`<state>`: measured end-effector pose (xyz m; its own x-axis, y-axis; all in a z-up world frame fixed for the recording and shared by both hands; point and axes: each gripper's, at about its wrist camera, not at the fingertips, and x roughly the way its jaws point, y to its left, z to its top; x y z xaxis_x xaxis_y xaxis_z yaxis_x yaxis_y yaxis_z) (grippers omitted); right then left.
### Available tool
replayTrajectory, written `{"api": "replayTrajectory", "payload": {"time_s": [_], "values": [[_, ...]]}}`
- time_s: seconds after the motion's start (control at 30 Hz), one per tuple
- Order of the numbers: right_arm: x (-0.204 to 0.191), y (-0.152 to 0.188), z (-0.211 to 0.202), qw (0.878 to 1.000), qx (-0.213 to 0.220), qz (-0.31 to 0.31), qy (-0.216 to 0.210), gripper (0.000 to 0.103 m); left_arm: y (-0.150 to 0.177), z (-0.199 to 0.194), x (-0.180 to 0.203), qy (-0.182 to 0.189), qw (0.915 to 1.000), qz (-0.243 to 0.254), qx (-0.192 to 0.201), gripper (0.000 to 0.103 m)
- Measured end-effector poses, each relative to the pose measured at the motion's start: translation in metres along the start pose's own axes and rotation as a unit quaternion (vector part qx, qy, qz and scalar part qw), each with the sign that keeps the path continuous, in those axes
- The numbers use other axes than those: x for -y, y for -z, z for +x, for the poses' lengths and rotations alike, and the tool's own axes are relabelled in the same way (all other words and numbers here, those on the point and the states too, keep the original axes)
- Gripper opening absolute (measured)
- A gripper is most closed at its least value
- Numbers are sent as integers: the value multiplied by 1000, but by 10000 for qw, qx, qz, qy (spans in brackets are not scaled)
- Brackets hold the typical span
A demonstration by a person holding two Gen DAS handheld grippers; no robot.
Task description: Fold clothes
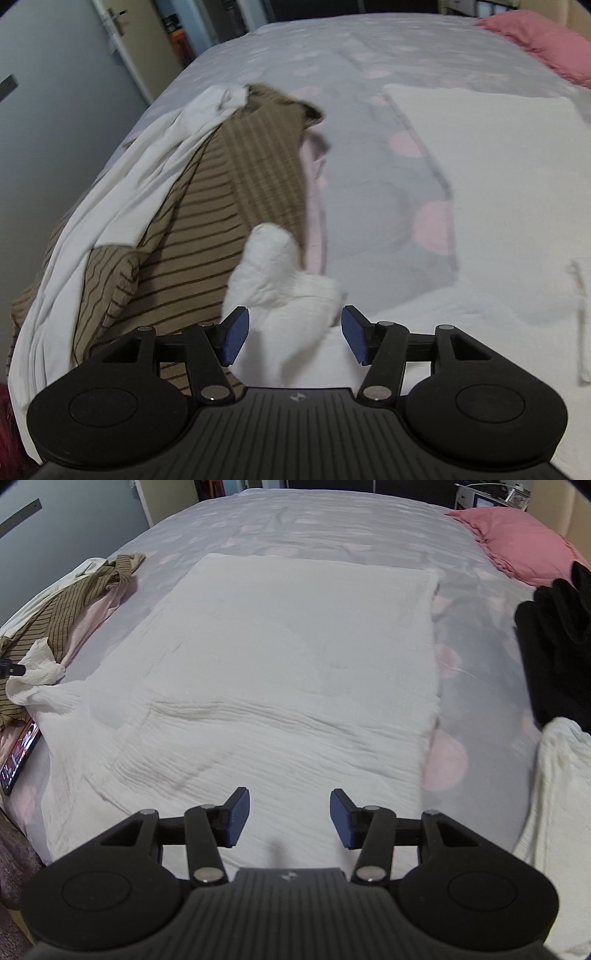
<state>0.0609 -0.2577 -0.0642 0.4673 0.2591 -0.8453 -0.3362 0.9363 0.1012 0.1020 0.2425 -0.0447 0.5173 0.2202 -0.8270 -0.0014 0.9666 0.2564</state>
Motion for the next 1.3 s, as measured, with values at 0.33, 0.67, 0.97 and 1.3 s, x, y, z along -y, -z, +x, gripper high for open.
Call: {"api": "replayTrajectory", "payload": {"time_s": [0.33, 0.67, 0.97, 1.3], "values": [[-11, -22, 30, 9997, -147, -178, -50, 54, 2, 16, -23, 152, 9982, -572, 34, 7], [-21, -26, 35, 9990, -201, -348, -170, 55, 10, -83, -10, 1180, 9779, -1231, 1212, 4], [-29, -24, 20, 9990, -16, -380, -234, 55, 11, -129, 69, 2318, 9489, -1182, 1787, 4], [-10, -11, 10, 9999, 65, -77, -115, 55, 34, -103, 198, 2774, 9453, -479, 1649, 4]]}}
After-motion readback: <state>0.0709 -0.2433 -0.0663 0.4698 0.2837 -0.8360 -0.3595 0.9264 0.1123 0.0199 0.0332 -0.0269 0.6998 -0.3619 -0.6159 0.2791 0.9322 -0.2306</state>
